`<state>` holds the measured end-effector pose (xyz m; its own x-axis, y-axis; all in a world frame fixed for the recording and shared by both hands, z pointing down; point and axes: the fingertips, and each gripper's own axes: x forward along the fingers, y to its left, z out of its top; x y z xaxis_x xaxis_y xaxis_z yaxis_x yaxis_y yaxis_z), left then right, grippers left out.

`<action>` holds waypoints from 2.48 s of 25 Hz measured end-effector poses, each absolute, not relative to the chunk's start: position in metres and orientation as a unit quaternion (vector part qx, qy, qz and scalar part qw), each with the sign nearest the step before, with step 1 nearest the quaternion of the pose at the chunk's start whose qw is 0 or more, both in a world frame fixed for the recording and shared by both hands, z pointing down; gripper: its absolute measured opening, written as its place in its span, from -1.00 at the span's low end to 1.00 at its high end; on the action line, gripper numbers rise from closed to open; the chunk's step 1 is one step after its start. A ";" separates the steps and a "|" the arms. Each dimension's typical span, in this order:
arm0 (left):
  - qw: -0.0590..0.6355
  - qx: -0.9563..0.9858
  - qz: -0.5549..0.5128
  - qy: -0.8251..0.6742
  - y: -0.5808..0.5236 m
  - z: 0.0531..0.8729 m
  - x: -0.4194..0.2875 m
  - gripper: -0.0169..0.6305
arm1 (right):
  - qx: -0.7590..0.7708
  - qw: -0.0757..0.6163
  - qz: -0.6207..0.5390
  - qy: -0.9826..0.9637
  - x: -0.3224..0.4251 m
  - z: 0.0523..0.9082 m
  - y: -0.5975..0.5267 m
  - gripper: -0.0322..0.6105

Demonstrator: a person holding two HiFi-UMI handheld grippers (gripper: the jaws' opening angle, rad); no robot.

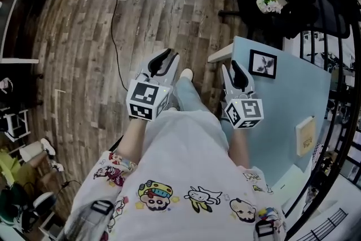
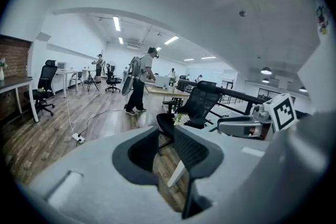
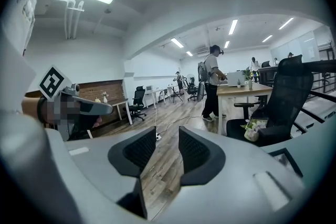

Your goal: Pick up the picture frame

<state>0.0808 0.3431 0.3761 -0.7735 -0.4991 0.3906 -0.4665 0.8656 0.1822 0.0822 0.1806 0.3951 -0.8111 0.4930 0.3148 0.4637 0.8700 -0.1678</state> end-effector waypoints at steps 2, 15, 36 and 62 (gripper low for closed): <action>0.216 0.260 -0.034 -0.940 0.342 0.371 0.060 -0.67 | -0.245 0.174 0.047 -0.953 0.063 0.392 0.177 -0.46; 0.210 0.322 -0.014 -0.923 0.292 0.359 -0.046 -0.57 | -0.177 0.152 0.082 -0.969 -0.028 0.379 0.126 -0.30; 0.197 0.584 0.039 -0.786 0.101 0.351 -0.139 -0.51 | 0.119 0.103 0.154 -0.975 -0.029 0.374 -0.029 -0.20; 0.221 0.871 0.148 -0.414 -0.082 0.384 -0.092 -0.51 | 0.546 0.092 0.212 -0.805 0.079 0.389 -0.069 -0.25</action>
